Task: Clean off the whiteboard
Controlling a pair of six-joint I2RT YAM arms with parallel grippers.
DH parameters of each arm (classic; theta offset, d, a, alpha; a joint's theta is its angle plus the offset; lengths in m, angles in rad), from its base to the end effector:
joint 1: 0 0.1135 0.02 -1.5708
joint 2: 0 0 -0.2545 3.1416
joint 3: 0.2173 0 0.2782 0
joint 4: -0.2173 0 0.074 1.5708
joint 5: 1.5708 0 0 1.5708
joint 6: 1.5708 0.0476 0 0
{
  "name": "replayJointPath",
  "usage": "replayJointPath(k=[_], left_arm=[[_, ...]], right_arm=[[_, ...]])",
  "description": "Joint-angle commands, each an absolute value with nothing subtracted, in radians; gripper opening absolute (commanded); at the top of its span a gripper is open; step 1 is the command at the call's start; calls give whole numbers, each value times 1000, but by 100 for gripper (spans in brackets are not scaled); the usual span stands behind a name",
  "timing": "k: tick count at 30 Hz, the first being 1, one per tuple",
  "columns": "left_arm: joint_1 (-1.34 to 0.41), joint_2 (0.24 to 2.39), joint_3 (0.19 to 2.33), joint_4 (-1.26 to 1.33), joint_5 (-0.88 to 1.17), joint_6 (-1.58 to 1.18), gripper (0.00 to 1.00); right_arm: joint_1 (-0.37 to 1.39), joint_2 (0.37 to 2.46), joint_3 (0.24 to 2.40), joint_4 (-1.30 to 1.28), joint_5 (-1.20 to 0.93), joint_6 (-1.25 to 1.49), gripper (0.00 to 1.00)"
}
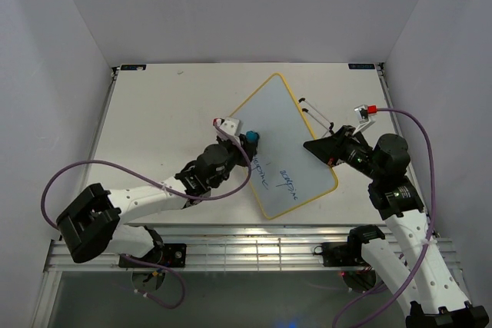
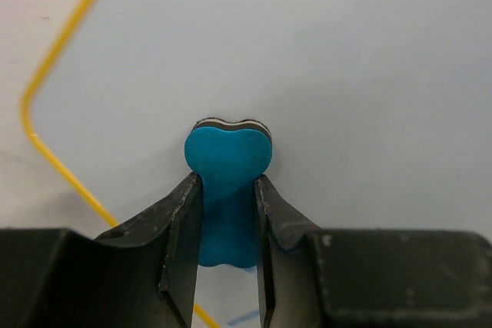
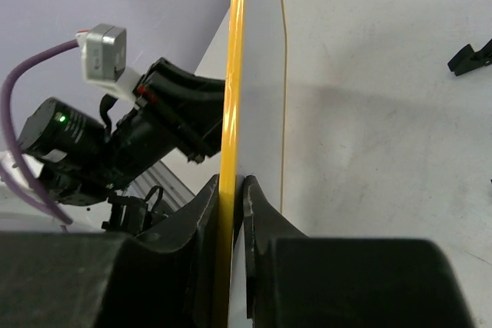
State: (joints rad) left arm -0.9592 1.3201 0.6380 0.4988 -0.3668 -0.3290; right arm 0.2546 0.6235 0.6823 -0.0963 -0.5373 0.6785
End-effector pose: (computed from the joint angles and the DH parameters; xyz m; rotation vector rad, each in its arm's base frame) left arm 0.1989 -0.2538 0.2138 0.2876 1.7594 -0.6186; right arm 0.1834 0.0729 0.3336 -0.0817 1.7269 1.1349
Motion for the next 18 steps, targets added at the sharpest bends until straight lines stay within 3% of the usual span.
replayJointPath(k=[1,10,18], left_arm=[[-864,1298,604,440,-384,-328,0],[-808,1356,519,638,-247,-334,0],[-889,1350,390,856,-109,-318,0]], right_arm=[[281,580,738,107,-750,856,8],[281,555,644,66,-700,827,8],[281,571,565,103,-586,871,8]])
